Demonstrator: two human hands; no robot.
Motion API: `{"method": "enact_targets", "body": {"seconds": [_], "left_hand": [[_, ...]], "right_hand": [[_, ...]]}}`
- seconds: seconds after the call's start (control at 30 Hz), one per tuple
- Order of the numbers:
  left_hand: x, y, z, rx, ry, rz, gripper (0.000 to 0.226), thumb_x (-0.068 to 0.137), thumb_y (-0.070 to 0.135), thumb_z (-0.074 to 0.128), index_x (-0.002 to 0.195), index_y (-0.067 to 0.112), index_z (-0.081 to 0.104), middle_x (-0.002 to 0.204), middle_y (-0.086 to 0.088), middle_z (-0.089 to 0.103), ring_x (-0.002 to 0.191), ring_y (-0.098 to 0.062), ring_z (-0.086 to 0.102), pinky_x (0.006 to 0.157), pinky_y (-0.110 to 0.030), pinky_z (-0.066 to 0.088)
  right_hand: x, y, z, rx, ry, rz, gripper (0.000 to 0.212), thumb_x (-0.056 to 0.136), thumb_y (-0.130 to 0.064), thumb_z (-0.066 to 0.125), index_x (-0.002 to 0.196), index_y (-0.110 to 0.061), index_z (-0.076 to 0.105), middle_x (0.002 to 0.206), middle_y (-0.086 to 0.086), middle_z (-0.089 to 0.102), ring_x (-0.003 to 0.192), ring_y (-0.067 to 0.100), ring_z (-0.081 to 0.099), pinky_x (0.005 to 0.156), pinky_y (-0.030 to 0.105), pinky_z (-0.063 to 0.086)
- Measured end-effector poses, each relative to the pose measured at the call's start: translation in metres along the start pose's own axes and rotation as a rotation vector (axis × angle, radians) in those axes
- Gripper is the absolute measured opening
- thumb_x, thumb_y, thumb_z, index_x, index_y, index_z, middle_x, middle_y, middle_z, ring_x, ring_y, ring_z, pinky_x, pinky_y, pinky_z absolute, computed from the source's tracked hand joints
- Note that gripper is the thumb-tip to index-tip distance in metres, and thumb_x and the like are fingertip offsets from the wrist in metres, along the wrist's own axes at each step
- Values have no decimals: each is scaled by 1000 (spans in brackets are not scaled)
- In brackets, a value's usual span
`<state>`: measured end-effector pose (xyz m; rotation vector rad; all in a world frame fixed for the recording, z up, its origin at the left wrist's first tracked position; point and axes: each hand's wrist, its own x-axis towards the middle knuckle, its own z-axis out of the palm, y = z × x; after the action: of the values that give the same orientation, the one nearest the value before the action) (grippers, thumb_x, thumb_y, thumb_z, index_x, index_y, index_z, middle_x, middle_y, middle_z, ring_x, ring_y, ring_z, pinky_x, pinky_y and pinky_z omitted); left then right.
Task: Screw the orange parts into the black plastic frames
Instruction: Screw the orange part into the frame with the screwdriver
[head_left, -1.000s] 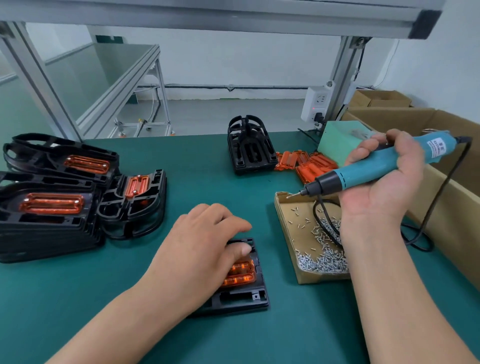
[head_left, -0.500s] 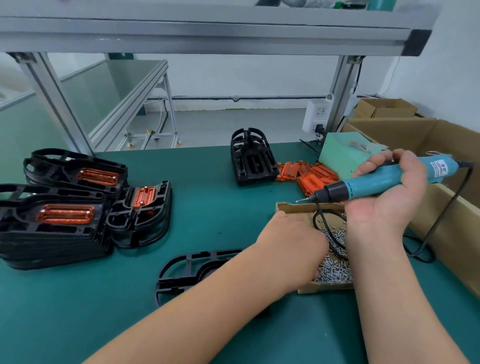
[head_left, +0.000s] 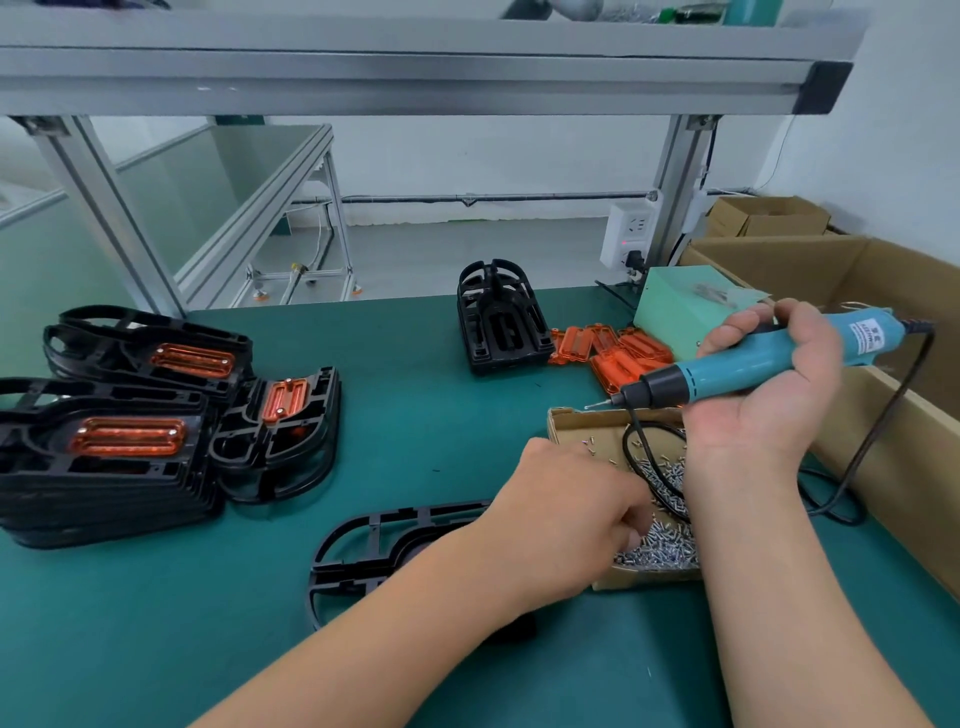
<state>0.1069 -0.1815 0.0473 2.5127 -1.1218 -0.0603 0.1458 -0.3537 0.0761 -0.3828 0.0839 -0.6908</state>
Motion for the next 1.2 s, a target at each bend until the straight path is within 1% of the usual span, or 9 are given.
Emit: {"method": "enact_targets", "body": {"seconds": [0.23, 0.37, 0.43, 0.57, 0.67, 0.73, 0.83, 1.03, 1.2], "left_hand": [[-6, -4, 4, -253, 75, -82, 8, 95, 24, 68, 99, 28, 75, 80, 17, 64, 101, -8, 49, 105, -42, 37], [-13, -4, -5, -593, 125, -206, 10, 97, 24, 65, 93, 32, 71, 79, 17, 65, 80, -5, 57, 80, -32, 50], [-21, -8, -15, -847, 179, -258, 12, 96, 22, 68, 91, 33, 72, 82, 14, 68, 79, -7, 61, 81, -30, 55], [-48, -27, -37, -1784, 128, -307, 4, 94, 14, 69, 95, 16, 73, 92, -7, 65, 90, -21, 63, 79, -33, 60], [-71, -44, -46, -2118, 113, -403, 6, 92, 9, 69, 98, 9, 67, 96, -10, 62, 93, -24, 66, 69, -28, 59], [-84, -52, -47, -2160, 105, -480, 7, 94, 5, 65, 100, 7, 62, 99, -12, 61, 87, -22, 63, 58, -24, 54], [-99, -57, -44, -2120, 74, -532, 5, 94, 0, 63, 96, 5, 64, 99, -13, 60, 75, -16, 52, 50, -20, 41], [-111, -57, -38, -1866, 44, -495, 13, 91, 5, 71, 104, 4, 70, 93, -12, 61, 65, -11, 46, 47, -17, 34], [-111, -55, -38, -1768, 76, -454, 15, 89, 6, 72, 104, 3, 75, 89, -10, 62, 65, -11, 46, 49, -17, 33]], "right_hand": [[-1, 1, -1, 1, -11, -7, 15, 97, -8, 66, 108, -10, 56, 84, 3, 62, 69, 15, 61, 63, 26, 53], [2, 2, -1, 8, 16, 7, 18, 95, -9, 68, 110, -10, 58, 86, 4, 64, 69, 15, 63, 63, 26, 54], [3, 3, -2, 15, 32, 6, 20, 95, -9, 69, 111, -9, 58, 86, 4, 64, 69, 15, 64, 63, 26, 54], [-2, 5, -1, 23, 21, 16, 12, 96, -9, 68, 105, -10, 60, 83, 4, 66, 68, 16, 65, 62, 25, 55], [-12, 12, 2, 5, -18, 38, 16, 96, -10, 69, 109, -10, 59, 85, 4, 66, 70, 16, 65, 64, 26, 55], [-19, 18, 5, -23, -53, 66, 18, 96, -12, 69, 112, -10, 59, 86, 4, 65, 71, 15, 64, 65, 26, 55], [-33, 25, 11, -67, -126, 117, 7, 100, -14, 63, 106, -11, 61, 87, 3, 64, 71, 13, 62, 65, 25, 54], [-62, 35, 20, -130, -236, 184, 11, 105, -18, 54, 100, -13, 62, 88, 2, 60, 69, 11, 58, 63, 22, 51], [-73, 37, 24, -157, -267, 212, 14, 106, -21, 51, 100, -15, 62, 87, -1, 59, 69, 9, 56, 64, 19, 50]]}}
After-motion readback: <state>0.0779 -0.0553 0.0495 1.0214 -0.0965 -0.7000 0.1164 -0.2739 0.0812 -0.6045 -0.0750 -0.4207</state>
